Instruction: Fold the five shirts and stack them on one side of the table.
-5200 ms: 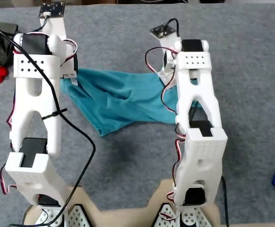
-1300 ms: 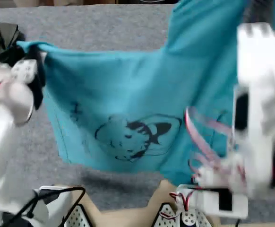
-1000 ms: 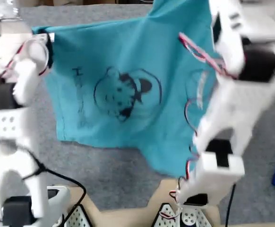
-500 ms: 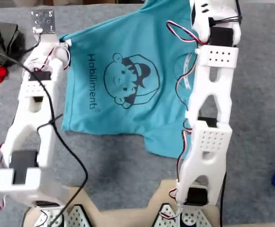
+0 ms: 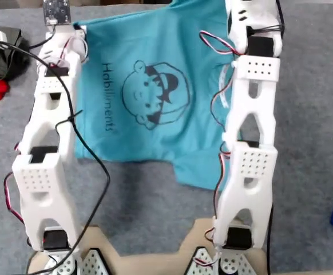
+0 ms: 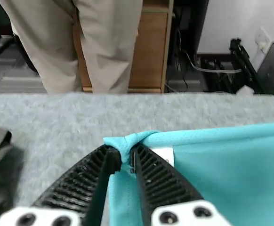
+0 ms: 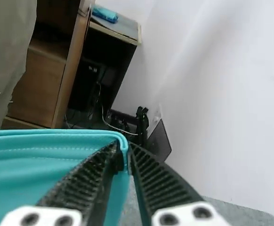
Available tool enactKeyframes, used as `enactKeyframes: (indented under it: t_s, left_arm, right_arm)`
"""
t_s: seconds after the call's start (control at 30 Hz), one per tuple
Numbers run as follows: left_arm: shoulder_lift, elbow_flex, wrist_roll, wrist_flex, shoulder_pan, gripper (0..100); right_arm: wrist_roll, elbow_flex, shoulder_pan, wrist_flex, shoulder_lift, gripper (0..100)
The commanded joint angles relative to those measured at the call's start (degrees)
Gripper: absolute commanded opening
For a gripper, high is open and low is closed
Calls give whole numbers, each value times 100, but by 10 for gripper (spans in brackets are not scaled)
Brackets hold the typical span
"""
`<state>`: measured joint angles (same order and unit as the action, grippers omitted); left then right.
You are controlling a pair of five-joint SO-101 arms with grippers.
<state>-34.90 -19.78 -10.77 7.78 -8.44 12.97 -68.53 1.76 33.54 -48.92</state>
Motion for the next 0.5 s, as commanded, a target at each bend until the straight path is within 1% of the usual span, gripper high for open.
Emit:
enactKeyframes:
  t_s: [0.0, 0.13, 0.3, 0.37, 0.4, 0.47]
  left_arm:
    - [-48, -782, 9, -114, -264, 18]
    - [-84, -1011, 9, -114, -281, 18]
    - [-127, -993, -18, -88, -229, 18]
    - [-127, -993, -35, 264, -229, 18]
    - [-127, -1011, -35, 510, -229, 18]
    - [-110, -1055, -44, 1037, -229, 18]
  right_arm:
    - [53, -48, 57, -176, 75, 5]
    - [44, -40, -31, -149, 66, 5]
    - [44, -4, -66, -123, 66, 5]
    - [44, -4, -66, 79, 66, 5]
    - [53, -4, -75, 343, 92, 5]
    - [53, -119, -171, 1196, 119, 5]
